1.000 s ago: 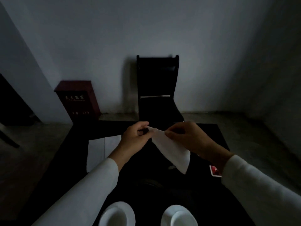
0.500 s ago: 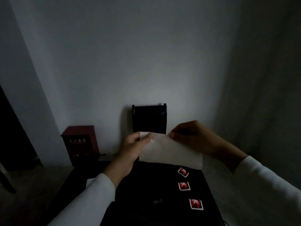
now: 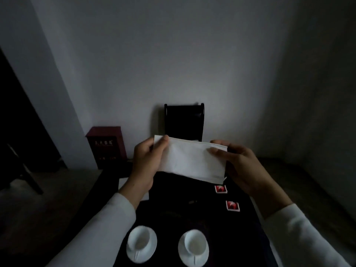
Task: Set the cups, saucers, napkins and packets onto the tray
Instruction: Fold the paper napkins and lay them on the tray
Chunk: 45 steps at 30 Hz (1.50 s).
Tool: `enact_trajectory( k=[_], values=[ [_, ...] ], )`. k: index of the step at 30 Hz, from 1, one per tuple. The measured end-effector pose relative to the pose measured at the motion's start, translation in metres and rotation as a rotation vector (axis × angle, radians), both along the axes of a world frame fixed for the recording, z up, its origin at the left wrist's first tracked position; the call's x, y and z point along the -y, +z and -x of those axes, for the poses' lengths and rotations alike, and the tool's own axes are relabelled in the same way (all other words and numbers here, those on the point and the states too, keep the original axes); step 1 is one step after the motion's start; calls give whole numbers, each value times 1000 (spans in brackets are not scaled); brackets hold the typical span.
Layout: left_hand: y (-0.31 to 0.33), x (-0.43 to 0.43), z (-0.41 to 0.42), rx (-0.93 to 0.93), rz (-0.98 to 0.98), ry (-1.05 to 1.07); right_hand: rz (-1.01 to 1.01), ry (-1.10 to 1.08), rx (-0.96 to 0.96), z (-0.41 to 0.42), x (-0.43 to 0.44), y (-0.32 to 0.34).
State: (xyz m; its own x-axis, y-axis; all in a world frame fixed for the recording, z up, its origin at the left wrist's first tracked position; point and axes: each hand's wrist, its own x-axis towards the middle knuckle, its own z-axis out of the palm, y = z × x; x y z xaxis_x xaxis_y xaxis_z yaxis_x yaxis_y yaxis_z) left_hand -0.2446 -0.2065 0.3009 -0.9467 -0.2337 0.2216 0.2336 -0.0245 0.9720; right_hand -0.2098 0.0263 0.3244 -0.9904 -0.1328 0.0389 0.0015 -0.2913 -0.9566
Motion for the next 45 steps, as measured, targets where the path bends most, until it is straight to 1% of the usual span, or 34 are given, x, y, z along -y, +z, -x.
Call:
enact_trajectory(
  k=[2, 4, 9, 12, 14, 17, 23, 26, 29, 32, 35, 37, 42, 45],
  values=[
    [-21, 14, -13, 15, -3, 33, 60, -15, 60, -13, 18, -23],
    [-47, 28, -31, 43, -2, 56, 79, -91, 91, -27, 38, -48],
    [-121, 64, -84, 149, 16, 66, -66, -352, 103, -67, 90, -116],
    [-157, 83, -113, 255, 10, 122, -135, -430, 121, -91, 116, -152],
    [-175, 95, -131, 301, 11, 136, -190, -427, 147, -104, 128, -173],
    [-193, 115, -152, 351, -11, 132, -218, -430, 247, -117, 143, -196],
    [-208, 140, -176, 453, -51, 69, -192, -414, 383, -136, 160, -215],
    [-216, 149, -181, 487, -16, 120, -168, -430, 426, -144, 162, -225],
    [-228, 157, -185, 520, -37, 144, -155, -447, 482, -148, 164, -239],
    [-242, 161, -187, 578, -79, 169, -107, -335, 599, -151, 166, -256],
    [-256, 164, -186, 620, -79, 200, -106, -194, 715, -155, 168, -270],
    [-262, 166, -186, 638, -68, 208, -116, -180, 768, -155, 168, -280],
    [-281, 174, -192, 697, -67, 130, -151, -249, 769, -151, 169, -295],
    [-291, 178, -197, 741, -28, 94, -217, -247, 762, -147, 167, -302]
  ],
)
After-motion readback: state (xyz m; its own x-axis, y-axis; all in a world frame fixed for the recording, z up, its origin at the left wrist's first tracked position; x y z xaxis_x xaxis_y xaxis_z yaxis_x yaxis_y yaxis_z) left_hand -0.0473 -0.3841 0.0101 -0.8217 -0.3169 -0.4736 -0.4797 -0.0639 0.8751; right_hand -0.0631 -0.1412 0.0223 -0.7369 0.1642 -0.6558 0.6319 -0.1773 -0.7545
